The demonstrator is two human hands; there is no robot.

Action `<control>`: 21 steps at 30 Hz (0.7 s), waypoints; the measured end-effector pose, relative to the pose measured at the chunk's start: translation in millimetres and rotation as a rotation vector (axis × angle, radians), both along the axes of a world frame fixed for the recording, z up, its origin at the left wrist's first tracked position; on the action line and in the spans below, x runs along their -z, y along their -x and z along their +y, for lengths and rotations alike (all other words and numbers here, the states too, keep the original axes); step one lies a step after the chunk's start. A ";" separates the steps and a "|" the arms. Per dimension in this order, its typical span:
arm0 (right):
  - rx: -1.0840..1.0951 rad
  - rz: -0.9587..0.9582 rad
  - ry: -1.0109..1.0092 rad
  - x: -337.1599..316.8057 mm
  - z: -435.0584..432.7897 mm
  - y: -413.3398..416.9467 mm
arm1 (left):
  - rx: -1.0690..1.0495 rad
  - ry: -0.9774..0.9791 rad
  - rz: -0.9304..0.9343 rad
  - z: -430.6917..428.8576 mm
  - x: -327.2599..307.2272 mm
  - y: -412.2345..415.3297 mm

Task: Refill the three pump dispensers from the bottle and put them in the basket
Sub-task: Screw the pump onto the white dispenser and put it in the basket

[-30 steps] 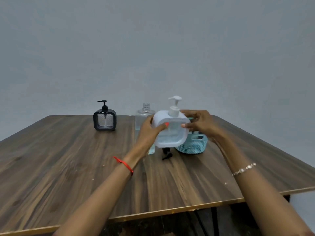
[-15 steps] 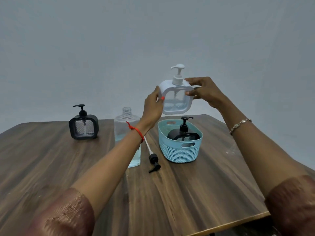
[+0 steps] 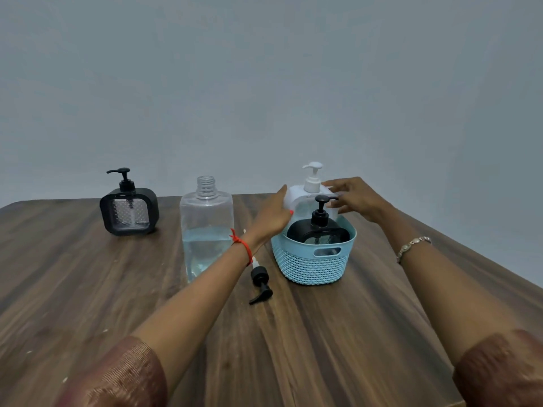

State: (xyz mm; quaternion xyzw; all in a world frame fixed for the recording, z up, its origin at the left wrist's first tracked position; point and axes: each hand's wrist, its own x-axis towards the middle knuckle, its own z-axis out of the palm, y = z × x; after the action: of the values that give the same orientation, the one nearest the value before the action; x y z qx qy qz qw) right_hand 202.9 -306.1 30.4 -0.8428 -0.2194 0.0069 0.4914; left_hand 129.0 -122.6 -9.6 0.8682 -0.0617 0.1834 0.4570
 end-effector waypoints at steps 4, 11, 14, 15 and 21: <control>-0.052 0.024 0.144 5.8 0.4 6.5 | -0.028 -0.091 0.071 2.6 -1.1 1.1; -0.026 -0.047 0.334 0.8 2.2 22.0 | -0.063 -0.270 0.153 -0.4 -12.6 -1.8; -0.026 0.013 0.337 4.9 5.0 18.5 | -0.076 -0.339 0.190 -1.3 -16.0 -0.6; -0.027 0.035 0.321 6.8 5.8 16.1 | -0.079 -0.354 0.193 -2.2 -17.1 -0.4; -0.025 0.137 0.166 9.1 9.7 22.5 | -0.076 -0.477 0.204 -8.4 -25.6 8.6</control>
State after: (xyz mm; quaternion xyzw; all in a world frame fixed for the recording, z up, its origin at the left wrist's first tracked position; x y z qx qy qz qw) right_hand 180.4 -296.3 21.2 -0.8753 -0.1942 0.0888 0.4338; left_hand 120.4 -131.1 15.9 0.9671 -0.0242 0.0920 0.2360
